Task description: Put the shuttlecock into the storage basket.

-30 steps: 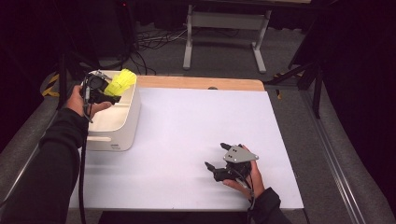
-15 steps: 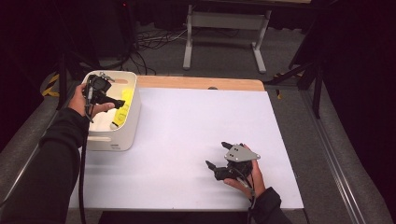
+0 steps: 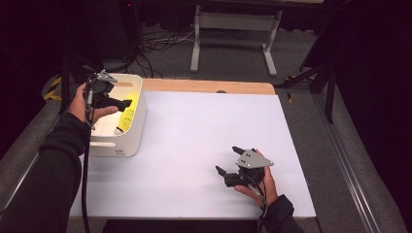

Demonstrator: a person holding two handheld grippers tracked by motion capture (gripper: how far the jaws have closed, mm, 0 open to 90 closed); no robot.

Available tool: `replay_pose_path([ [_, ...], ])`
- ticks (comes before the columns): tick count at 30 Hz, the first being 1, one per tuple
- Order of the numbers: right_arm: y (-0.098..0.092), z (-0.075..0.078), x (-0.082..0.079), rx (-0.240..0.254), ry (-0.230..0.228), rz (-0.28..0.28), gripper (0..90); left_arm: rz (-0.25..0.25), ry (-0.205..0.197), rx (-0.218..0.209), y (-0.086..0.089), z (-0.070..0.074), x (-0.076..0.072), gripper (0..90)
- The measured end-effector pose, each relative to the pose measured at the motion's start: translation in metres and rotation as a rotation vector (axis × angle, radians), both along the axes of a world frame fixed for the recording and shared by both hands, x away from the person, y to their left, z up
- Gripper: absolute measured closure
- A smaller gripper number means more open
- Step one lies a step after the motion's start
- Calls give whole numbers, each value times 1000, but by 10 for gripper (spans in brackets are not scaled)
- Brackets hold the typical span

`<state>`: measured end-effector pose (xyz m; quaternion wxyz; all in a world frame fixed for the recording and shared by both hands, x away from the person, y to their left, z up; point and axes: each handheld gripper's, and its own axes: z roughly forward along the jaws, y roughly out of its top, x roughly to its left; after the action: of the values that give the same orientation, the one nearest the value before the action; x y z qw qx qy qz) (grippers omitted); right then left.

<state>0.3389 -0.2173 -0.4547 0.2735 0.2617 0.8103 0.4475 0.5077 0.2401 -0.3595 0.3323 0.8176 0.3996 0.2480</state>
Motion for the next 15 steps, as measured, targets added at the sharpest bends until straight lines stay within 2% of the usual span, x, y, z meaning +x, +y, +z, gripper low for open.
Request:
replay_pose_path([
  [2, 0, 1, 0, 0, -5, -1, 149, -6, -10, -22, -1, 3, -4, 110],
  [5, -1, 1, -1, 1, -6, -2, 148, -22, -29, -3, -3, 6, -8, 110],
  [9, -1, 2, -1, -1, -14, -5, 150, -56, -72, -12, -9, 13, -16, 109],
  [15, 0, 4, -3, -3, -31, 0, 150, -90, -101, -14, -16, 18, -26, 110],
])
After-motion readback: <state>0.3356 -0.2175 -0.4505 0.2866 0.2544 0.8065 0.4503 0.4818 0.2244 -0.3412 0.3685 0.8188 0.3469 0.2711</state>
